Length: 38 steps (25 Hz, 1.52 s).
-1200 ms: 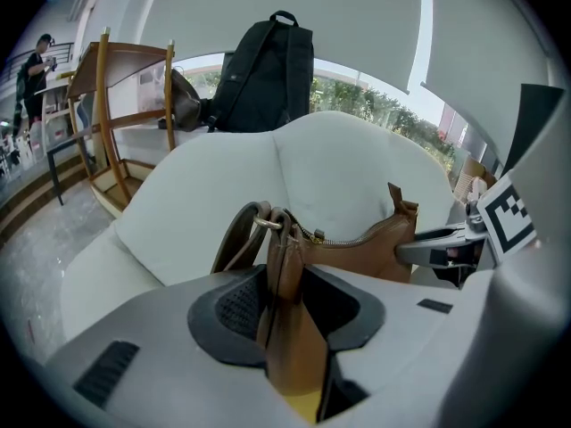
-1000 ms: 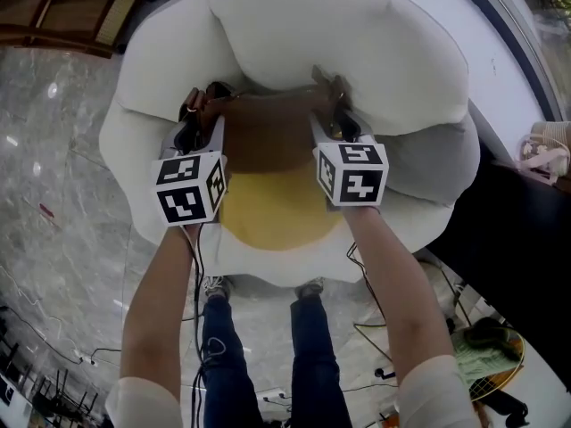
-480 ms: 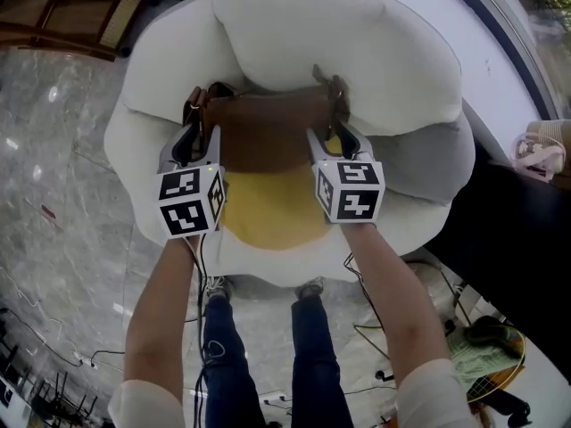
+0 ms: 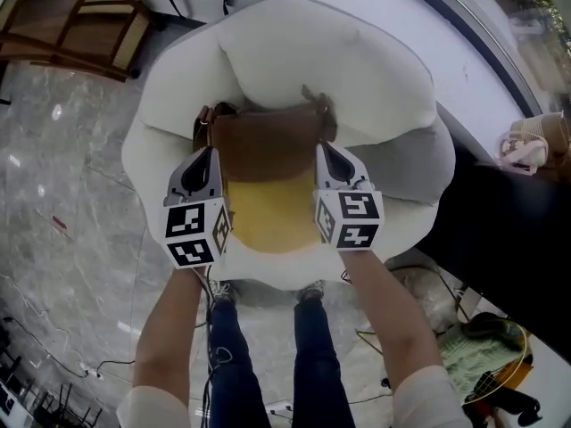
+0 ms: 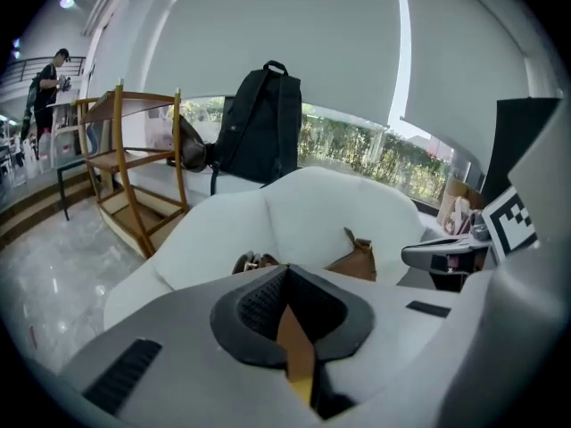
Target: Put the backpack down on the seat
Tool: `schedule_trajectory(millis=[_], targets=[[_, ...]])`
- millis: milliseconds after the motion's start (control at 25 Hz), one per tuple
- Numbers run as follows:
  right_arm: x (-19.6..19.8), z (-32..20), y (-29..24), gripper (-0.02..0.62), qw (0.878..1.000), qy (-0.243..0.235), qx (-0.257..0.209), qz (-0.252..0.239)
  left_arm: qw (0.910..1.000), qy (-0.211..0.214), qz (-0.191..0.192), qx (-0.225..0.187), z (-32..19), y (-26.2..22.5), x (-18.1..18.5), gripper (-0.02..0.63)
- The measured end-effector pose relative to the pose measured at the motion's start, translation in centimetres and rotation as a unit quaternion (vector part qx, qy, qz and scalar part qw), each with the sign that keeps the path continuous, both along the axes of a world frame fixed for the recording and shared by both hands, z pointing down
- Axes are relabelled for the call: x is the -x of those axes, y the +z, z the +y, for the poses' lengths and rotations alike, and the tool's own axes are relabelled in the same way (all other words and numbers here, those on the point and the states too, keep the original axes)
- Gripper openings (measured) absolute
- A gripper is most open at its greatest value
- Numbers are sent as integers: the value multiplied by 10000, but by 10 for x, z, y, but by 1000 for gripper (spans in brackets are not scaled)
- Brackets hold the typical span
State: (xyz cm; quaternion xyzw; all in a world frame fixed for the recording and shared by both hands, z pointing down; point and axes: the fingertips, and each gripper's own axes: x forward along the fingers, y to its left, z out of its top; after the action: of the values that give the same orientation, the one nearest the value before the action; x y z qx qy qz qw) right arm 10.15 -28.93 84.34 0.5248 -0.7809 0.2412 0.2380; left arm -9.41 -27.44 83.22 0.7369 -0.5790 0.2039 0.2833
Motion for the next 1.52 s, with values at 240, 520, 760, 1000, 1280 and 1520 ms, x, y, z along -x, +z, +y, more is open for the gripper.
schedule_trajectory(millis=[240, 520, 760, 1000, 1280, 1520], targets=[[2, 16, -53, 29, 9997, -66, -158, -197, 9992, 238, 258, -200, 19, -61, -16, 32], [-2, 45, -109, 29, 9989, -55, -204, -428, 9981, 406, 383, -260, 47, -110, -22, 32], [-1, 74, -149, 29, 9983, -126, -256, -503, 9972, 516, 368, -406, 68, -157, -20, 32], [-5, 96, -198, 29, 9976, -198, -420, -522, 9967, 474, 483, -450, 91, -199, -16, 32], [-3, 114, -260, 29, 9959, -216, -572, -665, 9919, 506, 872, -771, 104, -275, -22, 32], [6, 122, -312, 29, 9938, -248, -757, -774, 9882, 541, 919, -1096, 108, -332, -24, 32]])
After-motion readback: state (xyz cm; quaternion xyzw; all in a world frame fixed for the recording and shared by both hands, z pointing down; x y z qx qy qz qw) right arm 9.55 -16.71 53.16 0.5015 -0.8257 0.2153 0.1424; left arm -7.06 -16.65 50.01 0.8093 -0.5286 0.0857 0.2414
